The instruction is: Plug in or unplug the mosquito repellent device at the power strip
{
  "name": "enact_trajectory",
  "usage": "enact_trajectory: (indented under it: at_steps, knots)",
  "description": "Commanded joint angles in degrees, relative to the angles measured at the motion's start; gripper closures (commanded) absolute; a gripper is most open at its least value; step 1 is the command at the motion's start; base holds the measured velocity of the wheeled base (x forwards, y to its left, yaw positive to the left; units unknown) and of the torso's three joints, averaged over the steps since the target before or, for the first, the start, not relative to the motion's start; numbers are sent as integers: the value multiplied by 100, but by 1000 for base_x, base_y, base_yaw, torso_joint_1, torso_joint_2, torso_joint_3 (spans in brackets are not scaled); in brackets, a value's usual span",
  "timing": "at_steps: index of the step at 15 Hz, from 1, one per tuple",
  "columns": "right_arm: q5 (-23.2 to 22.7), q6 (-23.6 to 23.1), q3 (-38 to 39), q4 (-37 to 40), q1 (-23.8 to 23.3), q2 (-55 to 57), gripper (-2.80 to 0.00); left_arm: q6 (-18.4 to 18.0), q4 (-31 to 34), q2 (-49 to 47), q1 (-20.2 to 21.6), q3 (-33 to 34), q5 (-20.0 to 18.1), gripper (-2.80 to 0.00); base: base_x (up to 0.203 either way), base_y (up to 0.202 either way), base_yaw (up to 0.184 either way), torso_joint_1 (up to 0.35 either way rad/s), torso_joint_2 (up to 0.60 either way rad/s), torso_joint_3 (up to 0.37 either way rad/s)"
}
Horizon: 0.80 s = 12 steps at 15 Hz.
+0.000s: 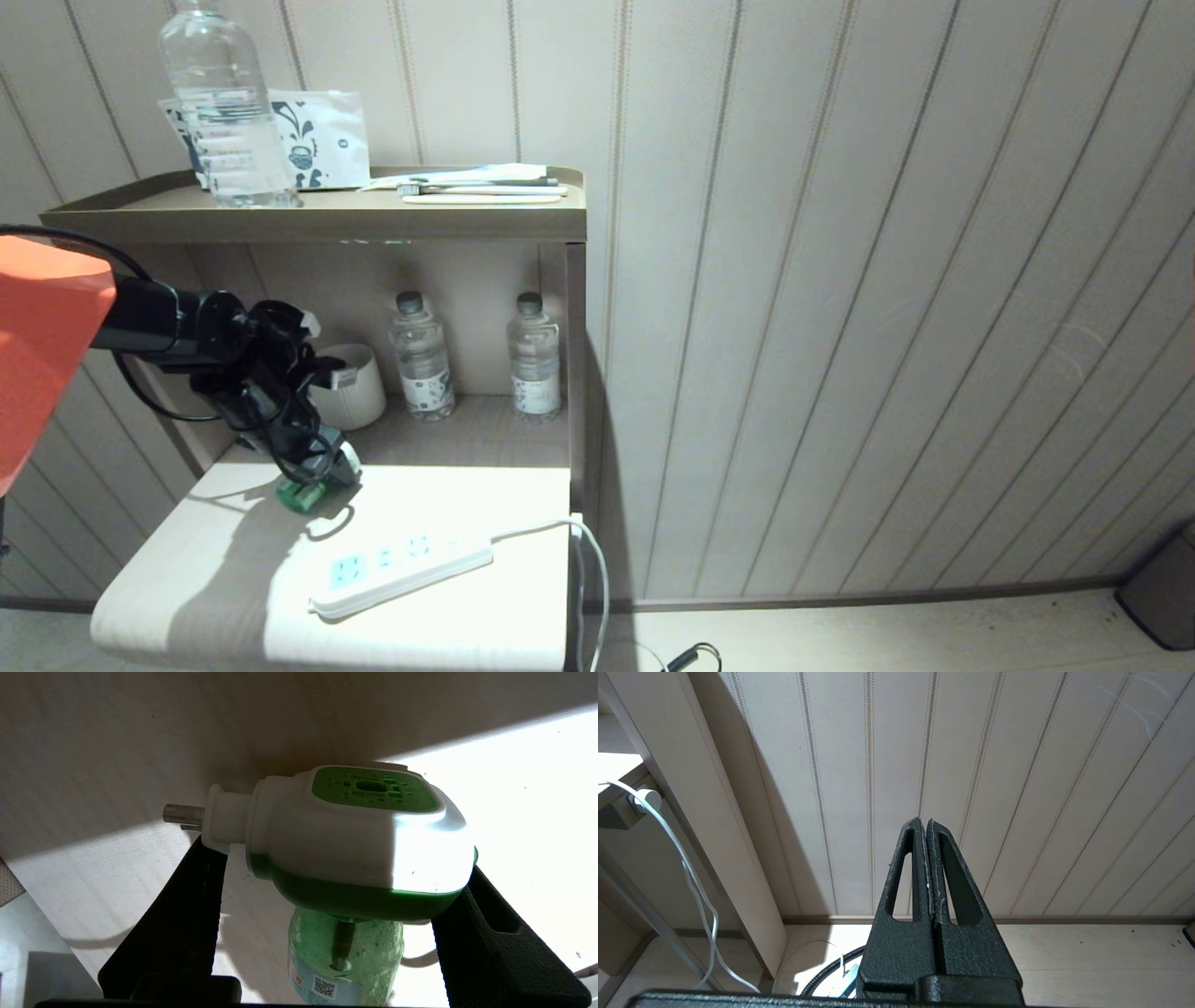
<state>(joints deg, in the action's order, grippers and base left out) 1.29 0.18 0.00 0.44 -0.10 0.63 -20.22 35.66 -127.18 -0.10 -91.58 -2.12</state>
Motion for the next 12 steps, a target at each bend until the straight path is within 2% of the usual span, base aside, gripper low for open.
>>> enact_trajectory:
  at_steps: [1, 5, 7, 8, 12]
  knots:
    - [3, -1, 0, 0, 1, -2, 0, -8, 3, 157, 1, 54, -58, 0, 0, 0, 0, 0, 0, 0]
    - [3, -1, 0, 0, 1, -2, 0, 68, -182, 488, 6, 208, -86, 0, 0, 0, 0, 0, 0, 0]
    - [3, -1, 0, 0, 1, 5, 0, 86, -556, 707, 22, 557, -110, 0, 0, 0, 0, 0, 0, 0]
    - [3, -1, 0, 0, 1, -2, 0, 110, -837, 867, 35, 813, -171, 0, 0, 0, 0, 0, 0, 0]
    - [3, -1, 0, 0, 1, -2, 0, 554, -2609, 1447, 140, 2216, -628, 0, 0, 0, 0, 0, 0, 0]
